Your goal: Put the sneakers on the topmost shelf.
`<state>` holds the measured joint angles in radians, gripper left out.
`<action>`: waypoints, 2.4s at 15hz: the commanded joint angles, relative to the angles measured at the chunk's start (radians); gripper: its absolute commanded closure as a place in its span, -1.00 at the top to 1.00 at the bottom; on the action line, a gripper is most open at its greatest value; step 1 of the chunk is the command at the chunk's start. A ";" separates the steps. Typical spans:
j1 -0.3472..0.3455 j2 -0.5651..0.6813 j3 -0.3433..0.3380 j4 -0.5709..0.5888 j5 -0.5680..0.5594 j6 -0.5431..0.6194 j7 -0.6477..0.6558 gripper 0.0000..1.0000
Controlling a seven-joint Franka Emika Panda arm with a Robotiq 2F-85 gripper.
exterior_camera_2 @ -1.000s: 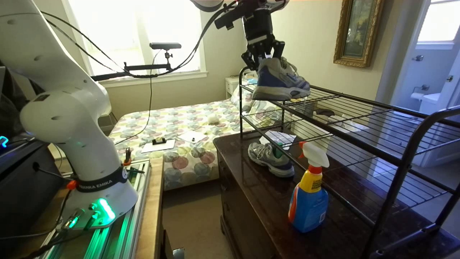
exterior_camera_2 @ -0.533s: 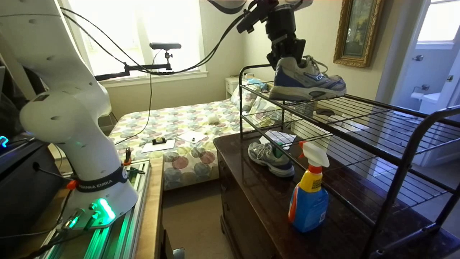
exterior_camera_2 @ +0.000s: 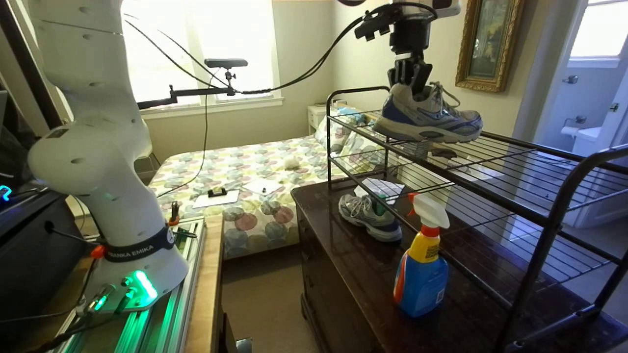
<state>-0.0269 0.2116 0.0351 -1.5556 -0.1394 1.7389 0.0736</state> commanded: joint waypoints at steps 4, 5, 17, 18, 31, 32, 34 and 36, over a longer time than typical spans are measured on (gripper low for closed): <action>0.018 0.133 -0.032 0.282 0.058 -0.022 0.078 -0.94; 0.026 0.140 -0.039 0.286 0.036 -0.005 0.102 -0.94; 0.079 0.186 -0.059 0.240 -0.110 0.153 0.087 -0.94; 0.078 0.186 -0.060 0.236 -0.114 0.160 0.085 -0.94; 0.068 0.187 -0.068 0.132 -0.086 0.165 0.082 -0.94; 0.068 0.186 -0.068 0.127 -0.086 0.164 0.081 -0.94; 0.067 0.186 -0.066 0.118 -0.083 0.163 0.079 -0.94; 0.067 0.187 -0.064 0.121 -0.081 0.156 0.073 -0.23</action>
<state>0.0383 0.4152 -0.0289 -1.4142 -0.2326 1.8789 0.1615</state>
